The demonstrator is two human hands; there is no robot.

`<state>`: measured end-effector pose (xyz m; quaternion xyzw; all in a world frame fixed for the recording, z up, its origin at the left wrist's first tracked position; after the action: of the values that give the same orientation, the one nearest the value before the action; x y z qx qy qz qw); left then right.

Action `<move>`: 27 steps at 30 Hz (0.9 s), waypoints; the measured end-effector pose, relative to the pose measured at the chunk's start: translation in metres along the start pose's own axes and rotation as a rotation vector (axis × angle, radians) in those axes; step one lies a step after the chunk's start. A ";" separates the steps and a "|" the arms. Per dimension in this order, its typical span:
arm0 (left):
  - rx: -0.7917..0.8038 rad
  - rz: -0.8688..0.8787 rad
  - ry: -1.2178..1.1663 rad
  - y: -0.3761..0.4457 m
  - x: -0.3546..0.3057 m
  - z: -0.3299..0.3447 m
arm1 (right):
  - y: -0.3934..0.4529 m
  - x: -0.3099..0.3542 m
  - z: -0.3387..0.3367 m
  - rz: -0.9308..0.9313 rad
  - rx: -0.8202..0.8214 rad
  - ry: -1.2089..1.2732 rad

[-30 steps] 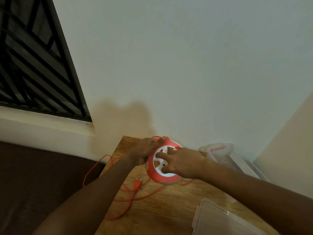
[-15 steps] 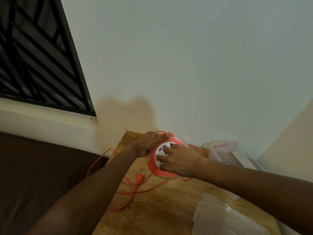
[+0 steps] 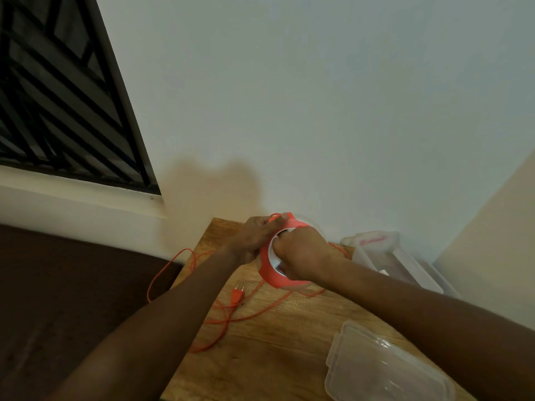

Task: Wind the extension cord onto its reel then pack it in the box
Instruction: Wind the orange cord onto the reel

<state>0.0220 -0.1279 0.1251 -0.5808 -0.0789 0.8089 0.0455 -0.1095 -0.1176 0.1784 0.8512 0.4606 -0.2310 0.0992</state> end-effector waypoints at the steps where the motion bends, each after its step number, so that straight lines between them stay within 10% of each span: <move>1: -0.008 0.016 -0.020 0.001 0.002 -0.002 | -0.001 -0.002 -0.001 0.064 -0.014 0.059; 13: -0.197 0.107 -0.045 0.007 0.013 0.002 | -0.004 -0.021 0.032 0.739 -0.088 0.768; 27: 0.009 -0.088 0.003 0.011 -0.014 -0.019 | -0.030 -0.018 0.017 -0.266 -0.167 -0.129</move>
<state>0.0444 -0.1395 0.1301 -0.5779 -0.1007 0.8055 0.0839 -0.1481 -0.1208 0.1736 0.7551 0.5793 -0.2572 0.1675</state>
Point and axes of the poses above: each hand's wrist, its own y-axis towards the middle knuckle, its own z-axis out of the palm, x = y × z, the point moved 2 cm from there along y, towards the middle knuckle, and after that the axes turned 14 degrees about -y, right-handed, at the moved point
